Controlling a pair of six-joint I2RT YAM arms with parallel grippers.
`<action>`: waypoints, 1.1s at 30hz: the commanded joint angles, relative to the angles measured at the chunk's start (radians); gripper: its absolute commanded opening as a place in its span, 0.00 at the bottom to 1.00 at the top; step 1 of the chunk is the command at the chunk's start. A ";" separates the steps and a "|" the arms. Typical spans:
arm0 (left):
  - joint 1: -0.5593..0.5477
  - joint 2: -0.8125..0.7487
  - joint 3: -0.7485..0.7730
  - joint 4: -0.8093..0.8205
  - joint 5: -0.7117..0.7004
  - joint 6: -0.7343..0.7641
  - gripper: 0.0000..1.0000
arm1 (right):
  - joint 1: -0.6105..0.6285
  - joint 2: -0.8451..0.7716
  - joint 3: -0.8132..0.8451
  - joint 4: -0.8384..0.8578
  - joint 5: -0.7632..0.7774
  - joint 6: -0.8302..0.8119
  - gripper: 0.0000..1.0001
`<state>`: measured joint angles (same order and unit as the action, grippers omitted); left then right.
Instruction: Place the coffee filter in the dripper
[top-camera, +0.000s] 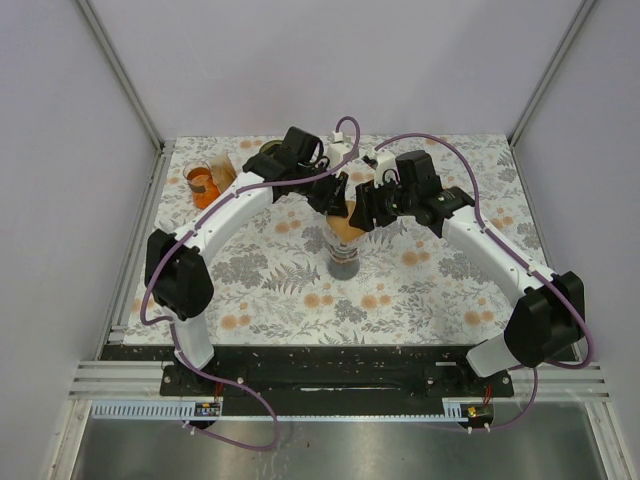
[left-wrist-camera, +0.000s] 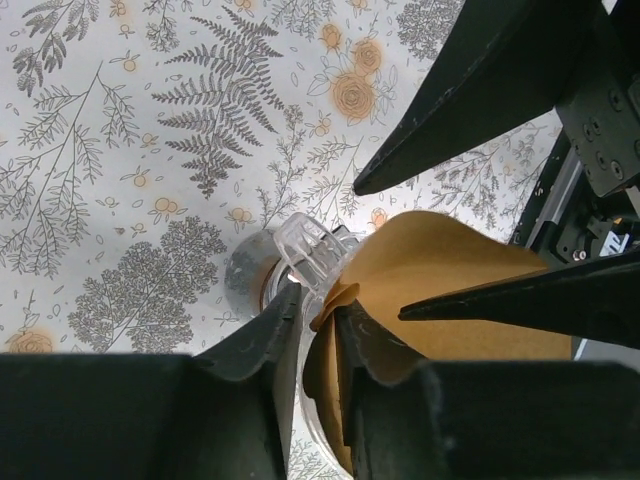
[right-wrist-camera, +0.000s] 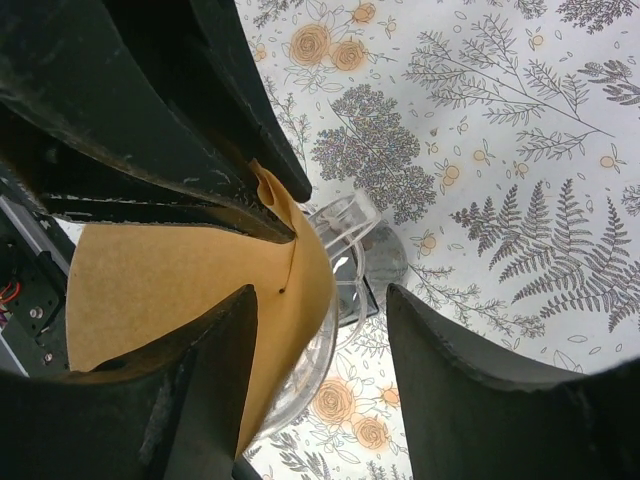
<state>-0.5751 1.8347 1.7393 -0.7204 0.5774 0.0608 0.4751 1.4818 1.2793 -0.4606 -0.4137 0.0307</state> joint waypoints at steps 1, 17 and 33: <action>-0.003 -0.008 0.023 0.044 0.056 0.008 0.17 | 0.008 -0.032 0.006 0.014 -0.030 -0.025 0.62; -0.002 -0.032 -0.006 0.036 0.035 0.053 0.10 | 0.008 -0.018 0.020 0.007 -0.030 -0.052 0.63; 0.014 -0.067 0.008 -0.002 0.030 0.070 0.56 | 0.008 0.009 0.041 0.022 -0.039 -0.037 0.70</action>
<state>-0.5674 1.8359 1.7382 -0.7189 0.5957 0.1139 0.4755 1.5032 1.2804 -0.4580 -0.4385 0.0010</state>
